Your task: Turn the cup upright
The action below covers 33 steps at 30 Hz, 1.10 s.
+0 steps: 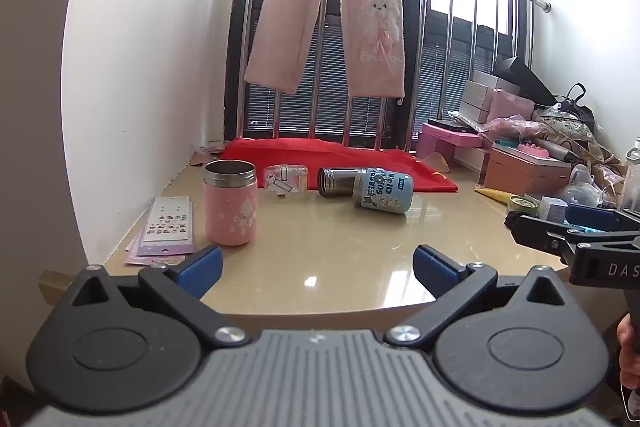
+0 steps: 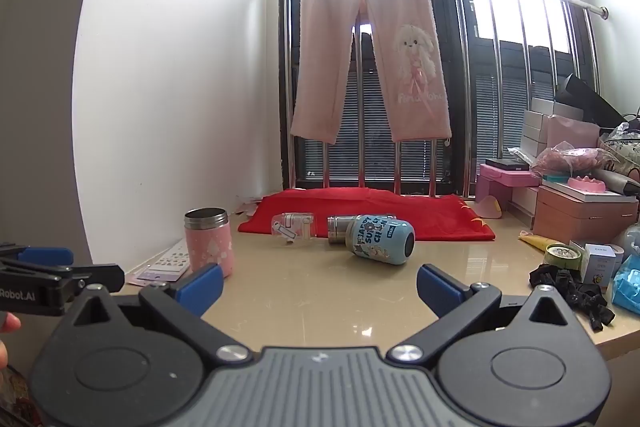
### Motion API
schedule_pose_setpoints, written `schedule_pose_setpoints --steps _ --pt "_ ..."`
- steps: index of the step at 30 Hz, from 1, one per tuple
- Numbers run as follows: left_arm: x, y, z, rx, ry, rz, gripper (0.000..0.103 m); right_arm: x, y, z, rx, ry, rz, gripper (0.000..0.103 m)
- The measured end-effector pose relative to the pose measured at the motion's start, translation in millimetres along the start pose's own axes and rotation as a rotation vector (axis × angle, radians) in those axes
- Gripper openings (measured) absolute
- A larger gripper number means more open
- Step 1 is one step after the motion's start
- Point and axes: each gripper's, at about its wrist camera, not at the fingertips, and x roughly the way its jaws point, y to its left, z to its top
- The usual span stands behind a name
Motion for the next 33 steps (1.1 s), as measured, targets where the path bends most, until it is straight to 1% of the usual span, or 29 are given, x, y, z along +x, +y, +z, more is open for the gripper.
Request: schedule_pose_setpoints --steps 11,33 --pt "1.1 4.9 -3.4 -0.004 -0.008 -0.013 0.103 -0.1 -0.2 -0.4 -0.001 -0.004 0.000 0.103" --pt "0.3 5.3 -2.7 -0.001 -0.007 -0.013 0.103 0.3 -0.2 -1.5 -0.001 -0.002 0.001 0.103"
